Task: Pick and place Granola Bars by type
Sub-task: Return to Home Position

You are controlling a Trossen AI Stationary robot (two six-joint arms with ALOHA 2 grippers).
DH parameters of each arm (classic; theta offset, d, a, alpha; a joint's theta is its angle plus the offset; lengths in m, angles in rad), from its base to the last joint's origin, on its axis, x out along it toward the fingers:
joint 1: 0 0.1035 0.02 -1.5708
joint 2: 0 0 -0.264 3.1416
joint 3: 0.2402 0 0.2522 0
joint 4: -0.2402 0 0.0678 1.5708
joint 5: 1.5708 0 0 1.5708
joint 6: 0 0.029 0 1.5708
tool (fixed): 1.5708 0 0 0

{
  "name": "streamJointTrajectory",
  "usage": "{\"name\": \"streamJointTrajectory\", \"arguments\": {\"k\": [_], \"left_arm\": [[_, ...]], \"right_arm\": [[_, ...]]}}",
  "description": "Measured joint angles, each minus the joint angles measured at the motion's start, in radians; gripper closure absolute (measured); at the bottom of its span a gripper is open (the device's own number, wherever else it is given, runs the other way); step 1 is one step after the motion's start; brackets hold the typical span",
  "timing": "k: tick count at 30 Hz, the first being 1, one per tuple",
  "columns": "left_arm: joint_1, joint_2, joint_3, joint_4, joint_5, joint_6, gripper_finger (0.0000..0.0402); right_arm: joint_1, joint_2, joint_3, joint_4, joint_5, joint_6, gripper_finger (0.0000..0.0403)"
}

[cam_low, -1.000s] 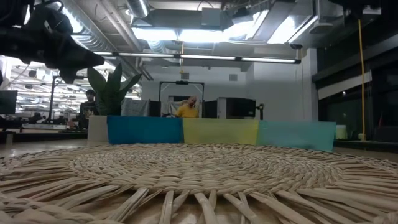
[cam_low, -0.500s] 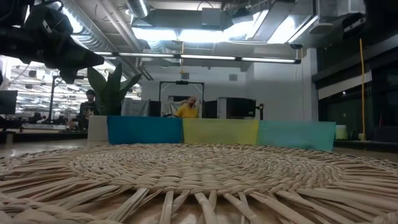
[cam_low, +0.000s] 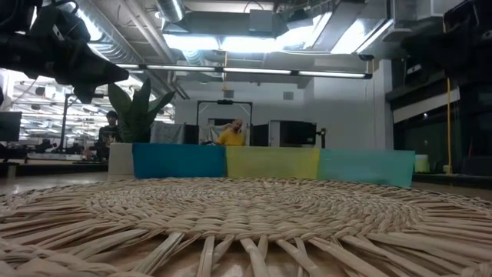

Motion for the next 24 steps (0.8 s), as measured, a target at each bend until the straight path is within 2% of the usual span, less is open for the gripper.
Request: {"name": "streamJointTrajectory", "arguments": {"k": [4, 7, 12, 18, 24], "left_arm": [[0.000, 0.000, 0.000, 0.000, 0.000, 0.000, 0.0396], [0.000, 0.000, 0.000, 0.000, 0.000, 0.000, 0.0398], [0.000, 0.000, 0.000, 0.000, 0.002, 0.000, 0.0393], [0.000, 0.000, 0.000, 0.000, 0.003, 0.000, 0.0397], [0.000, 0.000, 0.000, 0.000, 0.003, 0.000, 0.0395]], "right_arm": [[-0.034, -0.003, 0.000, -0.020, -0.062, -0.036, 0.0398], [-0.061, -0.002, 0.000, -0.080, -0.054, -0.087, 0.0398], [-0.106, 0.020, 0.000, -0.083, -0.024, -0.133, 0.0398], [-0.125, 0.071, 0.000, -0.083, -0.019, -0.083, 0.0398], [-0.124, 0.179, 0.000, -0.084, -0.018, 0.002, 0.0398]]}}
